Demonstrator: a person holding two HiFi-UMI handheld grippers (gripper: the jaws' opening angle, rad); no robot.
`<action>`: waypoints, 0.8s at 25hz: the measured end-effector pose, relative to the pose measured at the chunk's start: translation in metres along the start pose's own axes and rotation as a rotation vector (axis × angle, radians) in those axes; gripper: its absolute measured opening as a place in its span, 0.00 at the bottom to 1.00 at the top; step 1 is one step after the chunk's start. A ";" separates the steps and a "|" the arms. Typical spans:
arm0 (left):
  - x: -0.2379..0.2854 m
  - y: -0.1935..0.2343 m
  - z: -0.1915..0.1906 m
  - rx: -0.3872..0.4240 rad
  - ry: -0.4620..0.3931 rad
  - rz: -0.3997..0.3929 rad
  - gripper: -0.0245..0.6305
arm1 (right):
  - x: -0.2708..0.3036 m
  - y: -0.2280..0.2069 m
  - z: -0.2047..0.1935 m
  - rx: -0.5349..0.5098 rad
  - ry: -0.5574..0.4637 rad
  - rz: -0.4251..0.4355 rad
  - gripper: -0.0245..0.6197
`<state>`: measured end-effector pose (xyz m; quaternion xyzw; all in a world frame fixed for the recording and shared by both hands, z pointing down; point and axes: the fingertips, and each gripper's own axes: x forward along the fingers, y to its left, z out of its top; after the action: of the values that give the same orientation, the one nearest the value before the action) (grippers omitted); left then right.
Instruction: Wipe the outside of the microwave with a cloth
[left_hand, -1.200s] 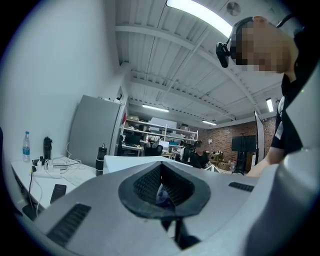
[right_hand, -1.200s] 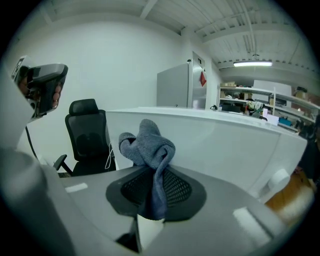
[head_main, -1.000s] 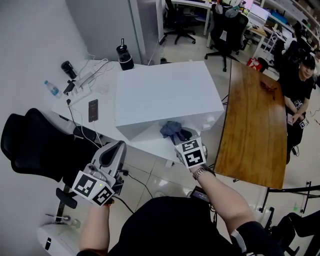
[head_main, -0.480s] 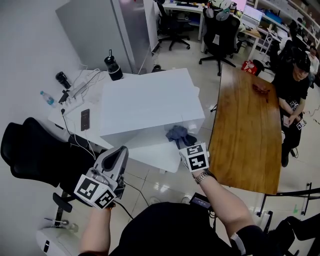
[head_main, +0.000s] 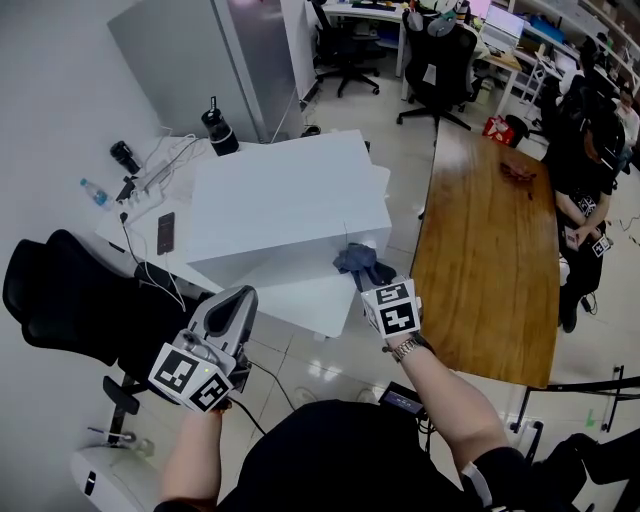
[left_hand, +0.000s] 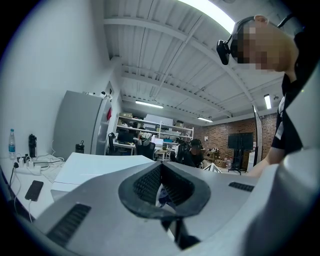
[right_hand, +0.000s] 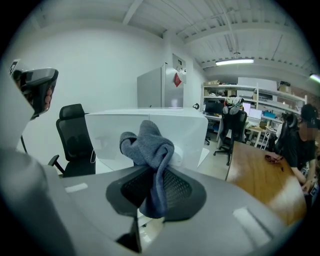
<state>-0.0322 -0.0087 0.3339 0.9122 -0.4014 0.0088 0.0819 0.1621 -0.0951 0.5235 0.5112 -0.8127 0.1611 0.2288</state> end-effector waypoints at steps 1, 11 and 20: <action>0.000 -0.003 0.000 0.001 -0.001 0.003 0.04 | -0.002 -0.003 0.000 -0.001 -0.005 -0.001 0.13; -0.002 -0.032 -0.010 -0.010 -0.001 0.031 0.04 | -0.026 -0.028 -0.004 -0.014 -0.021 -0.013 0.13; -0.001 -0.063 -0.014 -0.013 -0.008 0.032 0.04 | -0.059 -0.041 -0.003 -0.028 -0.054 -0.010 0.13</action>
<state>0.0146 0.0361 0.3386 0.9052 -0.4161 0.0039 0.0860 0.2215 -0.0661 0.4953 0.5161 -0.8181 0.1349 0.2146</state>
